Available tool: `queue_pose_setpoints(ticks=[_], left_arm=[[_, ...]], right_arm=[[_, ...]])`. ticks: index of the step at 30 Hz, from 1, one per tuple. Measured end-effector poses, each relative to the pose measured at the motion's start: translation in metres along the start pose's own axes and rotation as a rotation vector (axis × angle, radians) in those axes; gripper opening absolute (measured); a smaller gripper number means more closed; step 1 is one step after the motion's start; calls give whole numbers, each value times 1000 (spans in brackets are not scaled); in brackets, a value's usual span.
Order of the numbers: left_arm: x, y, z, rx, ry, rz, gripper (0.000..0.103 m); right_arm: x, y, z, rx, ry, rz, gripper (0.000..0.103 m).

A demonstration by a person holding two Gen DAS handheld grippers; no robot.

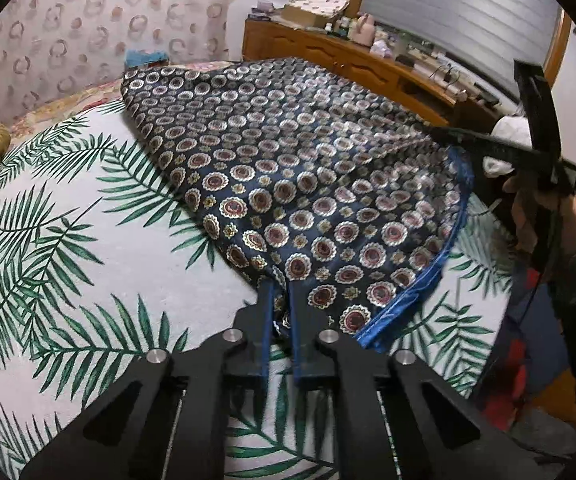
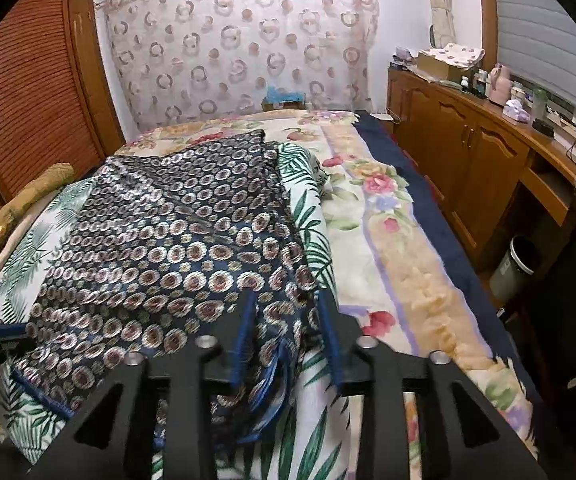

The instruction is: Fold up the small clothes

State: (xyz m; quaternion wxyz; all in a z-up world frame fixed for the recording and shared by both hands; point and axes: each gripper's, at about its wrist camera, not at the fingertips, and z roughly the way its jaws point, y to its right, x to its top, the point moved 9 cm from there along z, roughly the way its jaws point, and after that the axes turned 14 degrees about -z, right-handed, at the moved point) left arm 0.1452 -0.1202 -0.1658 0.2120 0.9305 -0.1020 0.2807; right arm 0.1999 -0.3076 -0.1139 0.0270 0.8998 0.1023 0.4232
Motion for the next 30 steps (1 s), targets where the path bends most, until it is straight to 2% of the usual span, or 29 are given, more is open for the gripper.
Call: queue_pose_setpoints(ticks=[6,12,17,23,30], left_arm=[[25,14,-28,-76,73,-21,3],[57,33,-41,-98,124,21,3],[81,36,-31,-106,127,5,3],[98,36,-19,-88,134,-7,2],[105,33,-16,-89,145,-28,2]], right_arm=[[1,-31,-30,40,51,-43,52],[-1,-84,-48,194,68,-78,54],[-9,-118,-54,258,64,-138,54],[-22,-138,-58,271,39,-238,55],[-31,-132,-30,198,-58,-330,55]])
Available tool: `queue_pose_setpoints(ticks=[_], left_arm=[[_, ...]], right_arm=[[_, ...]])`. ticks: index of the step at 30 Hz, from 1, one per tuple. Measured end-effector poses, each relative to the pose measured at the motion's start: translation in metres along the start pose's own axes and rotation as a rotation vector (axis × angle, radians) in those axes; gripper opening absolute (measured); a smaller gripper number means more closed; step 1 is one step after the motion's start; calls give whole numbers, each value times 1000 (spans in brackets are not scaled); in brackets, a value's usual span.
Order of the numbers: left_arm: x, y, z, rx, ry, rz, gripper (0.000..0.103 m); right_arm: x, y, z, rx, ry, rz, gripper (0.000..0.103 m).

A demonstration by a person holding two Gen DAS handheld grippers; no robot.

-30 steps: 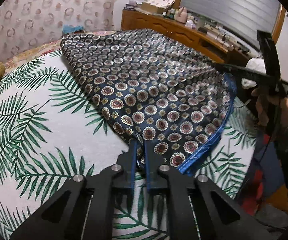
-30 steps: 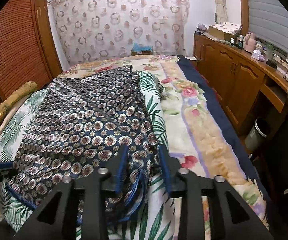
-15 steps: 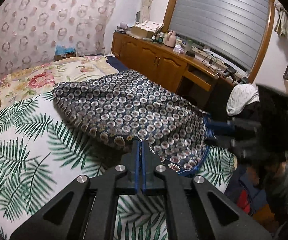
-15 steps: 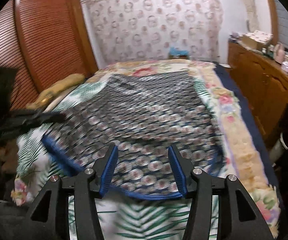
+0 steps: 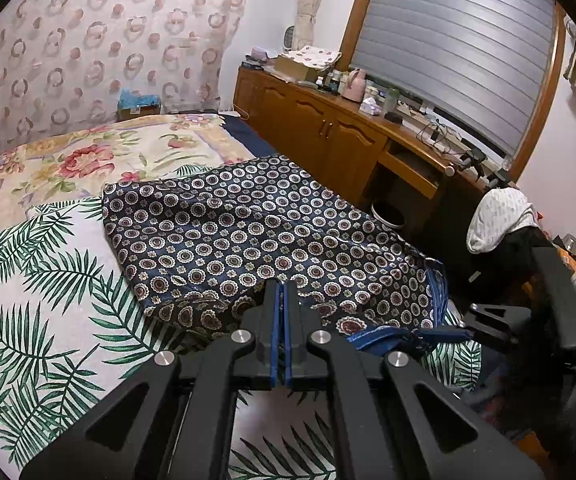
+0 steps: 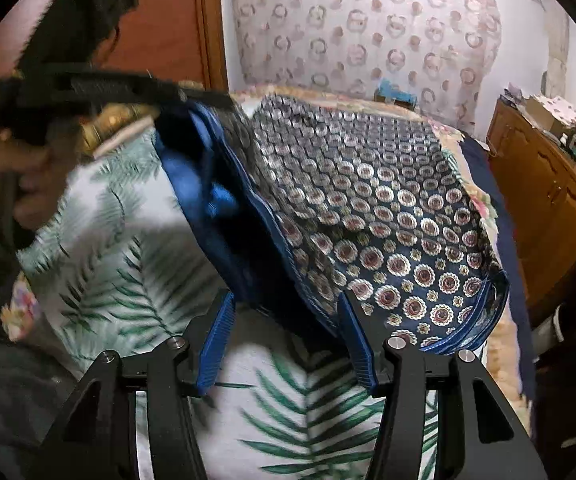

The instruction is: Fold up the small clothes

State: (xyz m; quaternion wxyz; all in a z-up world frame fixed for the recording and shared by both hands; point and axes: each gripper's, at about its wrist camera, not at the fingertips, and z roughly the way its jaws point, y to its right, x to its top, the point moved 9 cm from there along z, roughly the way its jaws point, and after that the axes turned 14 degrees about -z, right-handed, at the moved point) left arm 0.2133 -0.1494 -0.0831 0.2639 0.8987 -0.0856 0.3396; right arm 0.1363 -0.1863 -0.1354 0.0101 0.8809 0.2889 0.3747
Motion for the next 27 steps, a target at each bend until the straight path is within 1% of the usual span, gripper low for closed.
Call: queue_pose_setpoints(ticks=[1,6,8,9,10,11,15,18,20,25,27], left_arm=[[0,-1,0,1,0,-2,2],[1,-5,-2,7,9,-4,3],[2,-5,-2,7,12,-6,3],[2,-5,-3,6,14,-6,3],[3,-6,-3,4,16,-8,3],[4,-6,-4,5,19,-9,3],[13,-12,-10,22,44,-16,3],[22,-17,-16,3,59,-47,3],[29,-21,-20,4,74,-54,3],[51,-42,-35,14,131,-84,3],[62,-53,-41,44,169,-85,3]], right_arm=[[-2,5,5,-16,-20,2,55],[-2,20,19,-42,-50,-6,55],[1,22,24,-38,-46,-8,41],[4,22,25,-43,-42,-14,30],[8,25,25,-45,-31,-18,13],[14,27,24,-47,-8,-20,5],[33,46,13,-88,85,-13,3],[57,56,-2,-128,139,-21,3],[79,65,-4,-143,163,-44,3],[141,81,9,-173,212,-121,3],[164,85,24,-174,221,-159,3]])
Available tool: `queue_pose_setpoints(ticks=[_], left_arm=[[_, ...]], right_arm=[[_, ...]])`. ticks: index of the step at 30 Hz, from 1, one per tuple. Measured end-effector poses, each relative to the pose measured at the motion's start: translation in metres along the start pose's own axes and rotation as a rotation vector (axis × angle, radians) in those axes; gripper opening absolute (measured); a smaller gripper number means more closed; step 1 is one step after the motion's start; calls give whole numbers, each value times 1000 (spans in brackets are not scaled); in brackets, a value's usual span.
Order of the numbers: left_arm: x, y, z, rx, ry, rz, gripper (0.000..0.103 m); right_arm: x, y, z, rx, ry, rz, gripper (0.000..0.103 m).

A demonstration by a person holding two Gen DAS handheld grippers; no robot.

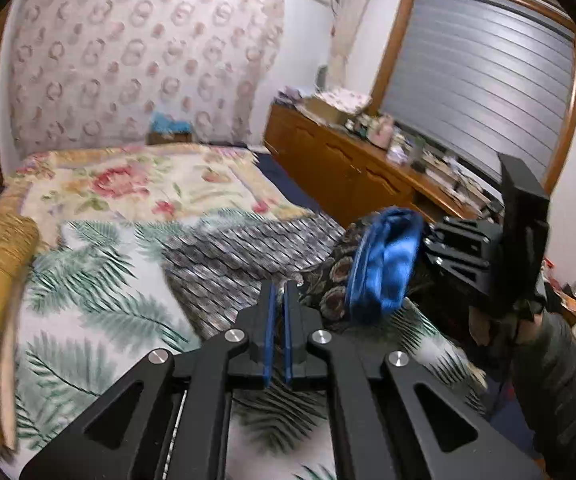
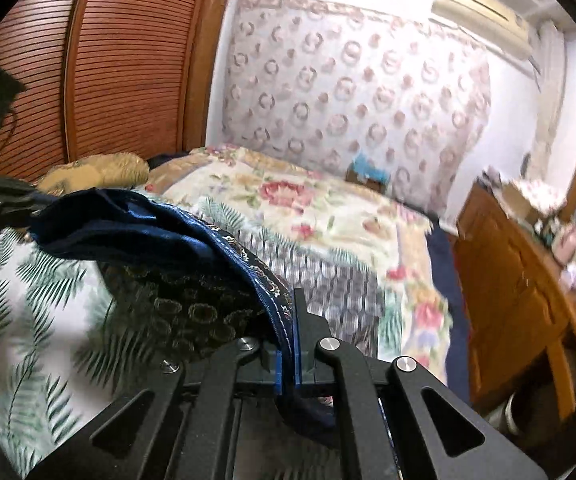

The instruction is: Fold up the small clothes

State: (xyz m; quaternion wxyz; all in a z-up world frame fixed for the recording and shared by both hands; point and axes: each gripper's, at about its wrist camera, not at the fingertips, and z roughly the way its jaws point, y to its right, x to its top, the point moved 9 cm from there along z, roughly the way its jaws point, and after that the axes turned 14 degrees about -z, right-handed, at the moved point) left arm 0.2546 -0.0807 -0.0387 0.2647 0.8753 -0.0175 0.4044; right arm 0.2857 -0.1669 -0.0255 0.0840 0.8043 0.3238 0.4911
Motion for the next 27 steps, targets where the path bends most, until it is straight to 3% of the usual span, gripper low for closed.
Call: queue_pose_setpoints(ticks=[2,4,6,9,16,21,23,27], left_arm=[[8,-12,-1,26,24,3,3],[16,-26,2,55,32,7,12],[20,-40,9,84,29,18,44],[21,-56,23,90,-5,27,66],[23,-85,44,121,-29,-22,67],[17,-85,63,122,-62,-11,67],[12,-84,76,129,-90,6,67],[7,-87,102,170,-130,25,67]], right_arm=[[17,-3,23,16,10,-39,3],[24,-7,51,39,3,-70,3],[27,-12,78,62,-11,-96,3],[26,-11,107,83,-41,-120,3],[25,10,155,72,-134,-74,3],[46,19,157,103,-120,38,22],[48,25,150,99,-110,73,46],[44,35,138,91,-104,136,52]])
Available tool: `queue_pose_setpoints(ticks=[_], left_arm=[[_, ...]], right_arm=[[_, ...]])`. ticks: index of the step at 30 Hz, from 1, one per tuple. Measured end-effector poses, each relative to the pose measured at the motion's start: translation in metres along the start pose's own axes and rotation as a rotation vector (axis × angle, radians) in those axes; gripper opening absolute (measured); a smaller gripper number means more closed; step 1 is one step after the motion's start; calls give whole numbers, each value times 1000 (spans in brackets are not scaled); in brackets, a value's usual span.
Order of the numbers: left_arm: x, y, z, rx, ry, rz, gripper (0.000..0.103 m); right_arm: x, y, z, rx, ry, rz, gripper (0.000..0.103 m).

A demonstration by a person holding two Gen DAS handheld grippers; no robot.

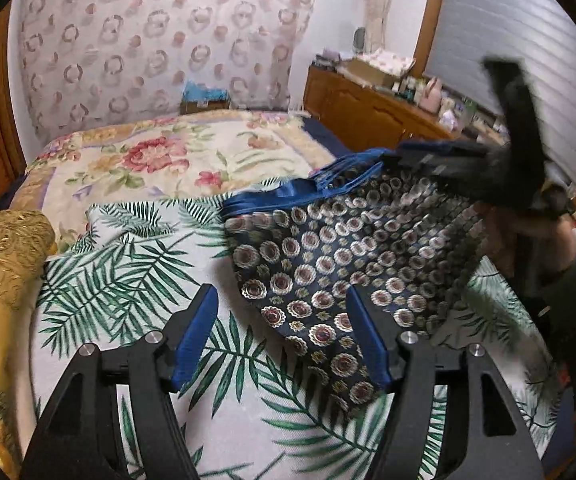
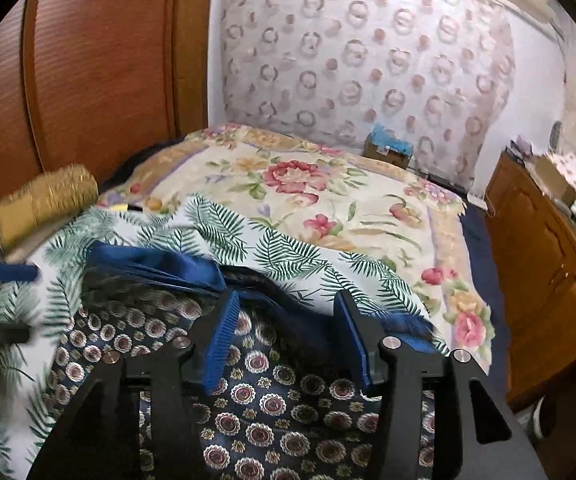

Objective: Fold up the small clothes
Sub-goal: 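Lift the folded pants with both tools, gripping the blue waistband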

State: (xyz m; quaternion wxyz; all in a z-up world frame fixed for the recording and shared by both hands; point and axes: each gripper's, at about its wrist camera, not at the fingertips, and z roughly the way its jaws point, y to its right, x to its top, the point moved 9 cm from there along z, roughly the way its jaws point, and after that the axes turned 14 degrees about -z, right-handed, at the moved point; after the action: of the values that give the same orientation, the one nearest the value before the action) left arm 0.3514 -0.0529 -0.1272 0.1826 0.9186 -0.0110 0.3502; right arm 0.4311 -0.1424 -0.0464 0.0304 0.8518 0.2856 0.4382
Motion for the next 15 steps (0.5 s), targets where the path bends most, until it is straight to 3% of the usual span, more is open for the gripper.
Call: queue_pose_setpoints(ticks=[6,10,15], left_arm=[[3,-9,28,41,-62,-5,67],[6,-22,41,75,-83,-39,67],[9,-30,55,52,-108,-100,67]], right_arm=[[-39,16,-30,-68,9,37,52],[-74,28,-29,-83,-62,63,56],[-105,42,-18,-74,-136,120,62]])
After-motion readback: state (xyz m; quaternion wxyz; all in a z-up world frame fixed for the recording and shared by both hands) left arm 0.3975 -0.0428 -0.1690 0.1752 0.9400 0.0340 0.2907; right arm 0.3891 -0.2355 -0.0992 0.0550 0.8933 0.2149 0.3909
